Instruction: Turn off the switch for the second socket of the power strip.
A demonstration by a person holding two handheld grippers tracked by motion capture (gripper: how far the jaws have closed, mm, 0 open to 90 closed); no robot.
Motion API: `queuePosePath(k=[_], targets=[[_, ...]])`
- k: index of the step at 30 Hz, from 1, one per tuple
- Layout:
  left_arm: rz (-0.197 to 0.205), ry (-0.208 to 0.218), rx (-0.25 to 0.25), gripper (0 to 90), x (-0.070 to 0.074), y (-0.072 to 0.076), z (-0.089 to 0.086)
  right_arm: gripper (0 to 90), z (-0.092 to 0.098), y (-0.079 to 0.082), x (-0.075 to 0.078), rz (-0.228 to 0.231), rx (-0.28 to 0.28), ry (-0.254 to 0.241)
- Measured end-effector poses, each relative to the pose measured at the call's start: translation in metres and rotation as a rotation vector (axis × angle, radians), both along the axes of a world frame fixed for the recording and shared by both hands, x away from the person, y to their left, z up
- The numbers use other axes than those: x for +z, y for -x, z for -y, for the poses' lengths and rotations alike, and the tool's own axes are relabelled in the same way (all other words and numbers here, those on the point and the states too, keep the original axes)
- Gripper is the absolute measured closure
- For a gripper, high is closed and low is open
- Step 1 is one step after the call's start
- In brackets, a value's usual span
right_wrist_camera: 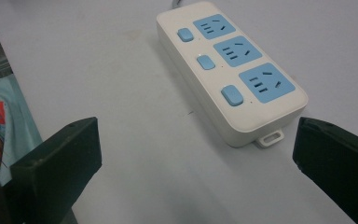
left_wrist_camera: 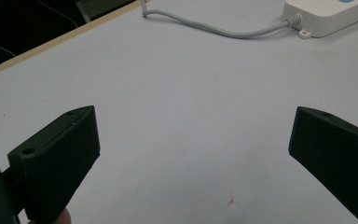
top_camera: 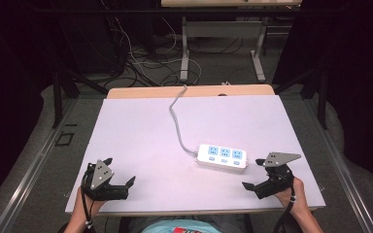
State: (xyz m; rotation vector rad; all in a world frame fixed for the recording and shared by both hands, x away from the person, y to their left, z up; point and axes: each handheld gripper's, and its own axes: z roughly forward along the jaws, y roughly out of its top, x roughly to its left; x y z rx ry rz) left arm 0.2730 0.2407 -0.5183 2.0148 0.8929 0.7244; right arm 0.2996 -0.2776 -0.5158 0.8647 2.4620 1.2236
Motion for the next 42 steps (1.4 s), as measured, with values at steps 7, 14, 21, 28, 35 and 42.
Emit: queuePosePath(k=[7,14,21,28,35,42], targets=[[0.01,-0.023,-0.004,1.8,0.001,0.0,0.0,0.7,0.0,0.002,0.001,-0.004,-0.003,0.006],[0.001,-0.006,-0.004,1.8,-0.001,0.001,0.002,0.6,-0.001,-0.001,0.0,0.004,0.0,0.019],[-0.004,-0.015,-0.009,1.8,-0.001,0.001,0.002,0.6,-0.003,-0.003,0.002,-0.002,-0.011,0.023],[-0.008,-0.021,-0.01,1.8,-0.002,0.001,0.003,0.6,-0.003,-0.007,0.006,0.001,-0.018,0.02],[-0.002,-0.023,-0.008,1.9,-0.002,0.0,0.004,0.6,-0.004,-0.009,0.01,-0.009,-0.027,0.025],[-0.01,-0.025,-0.009,1.9,-0.003,0.0,0.004,0.6,-0.011,-0.013,0.017,-0.005,-0.021,0.045]])
